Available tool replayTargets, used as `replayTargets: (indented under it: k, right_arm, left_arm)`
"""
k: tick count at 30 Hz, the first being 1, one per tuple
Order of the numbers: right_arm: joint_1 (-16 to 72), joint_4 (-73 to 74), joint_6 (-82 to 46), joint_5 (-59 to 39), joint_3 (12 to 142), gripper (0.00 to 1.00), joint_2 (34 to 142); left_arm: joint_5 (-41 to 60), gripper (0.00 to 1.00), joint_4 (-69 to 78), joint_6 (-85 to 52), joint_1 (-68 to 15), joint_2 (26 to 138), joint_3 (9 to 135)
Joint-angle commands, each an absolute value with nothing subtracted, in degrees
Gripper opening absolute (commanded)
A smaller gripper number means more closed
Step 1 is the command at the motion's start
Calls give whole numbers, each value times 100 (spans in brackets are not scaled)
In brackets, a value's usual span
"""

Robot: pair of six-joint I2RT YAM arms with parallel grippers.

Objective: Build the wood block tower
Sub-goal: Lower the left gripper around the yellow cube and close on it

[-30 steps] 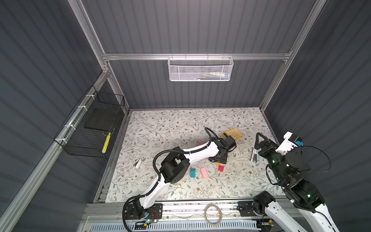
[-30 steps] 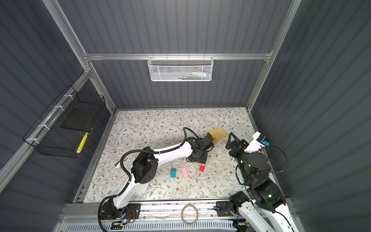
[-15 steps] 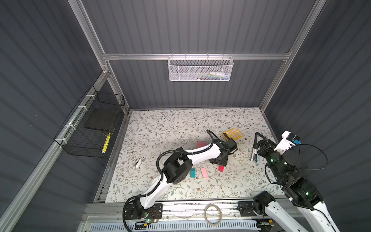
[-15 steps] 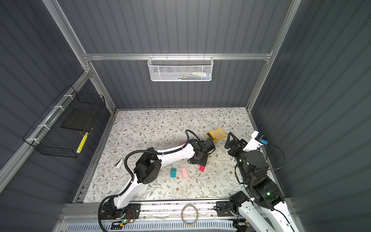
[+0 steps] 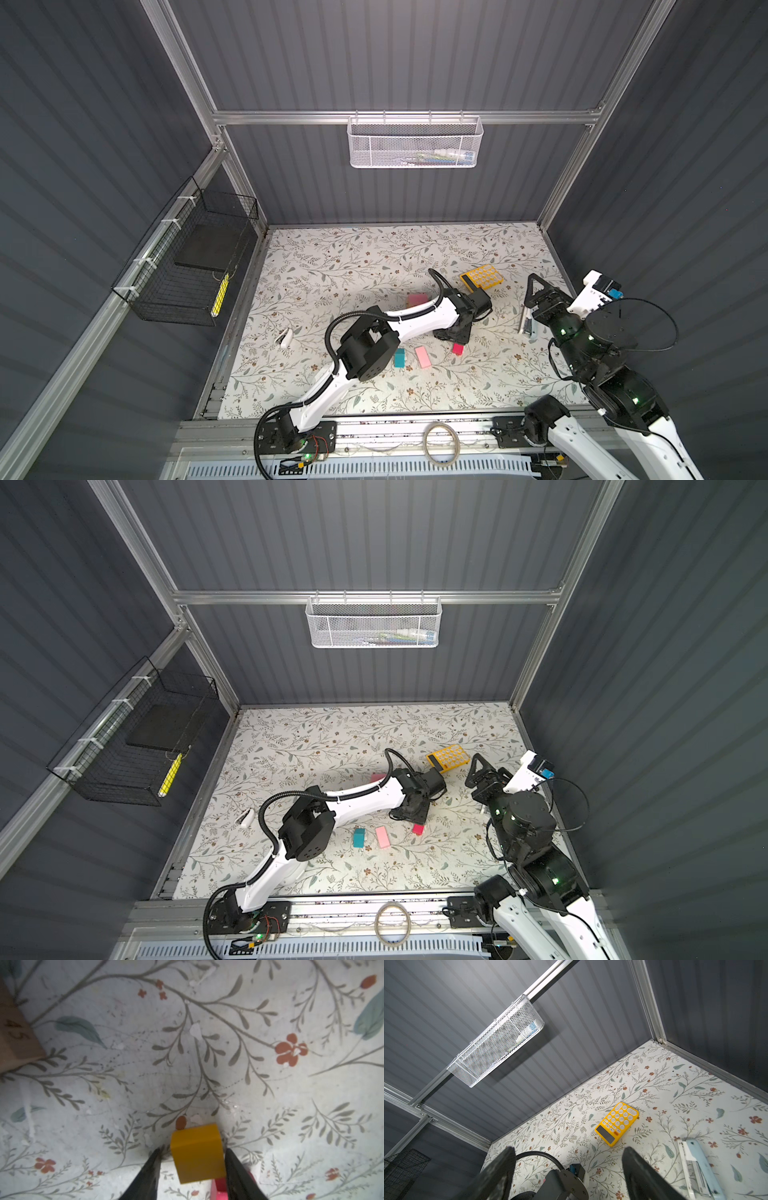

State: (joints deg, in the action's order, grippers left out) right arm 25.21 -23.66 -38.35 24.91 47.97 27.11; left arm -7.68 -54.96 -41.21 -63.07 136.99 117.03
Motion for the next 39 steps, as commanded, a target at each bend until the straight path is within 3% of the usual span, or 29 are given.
replayTargets:
  k: [1,25,30,39]
  right_arm:
    - [2505,-2319,-3745,2599,4733,82,2697]
    - [2509,-2329,-3753,2602,4711,82,2692]
    - [2507,-2329,-3753,2618,4711,82,2698]
    - [2503,-2344,-3751,2618,4711,82,2692]
  left_arm:
    - [-968,49,-5742,-4185,-6359,13864,11919]
    - [-1138,46,-5740,-4187,-6434,13788,12120]
    - [-1112,38,-5766,-4184,-6434,13842,12133]
    - [-1109,42,-5774,-4189,-6434,13913,12186]
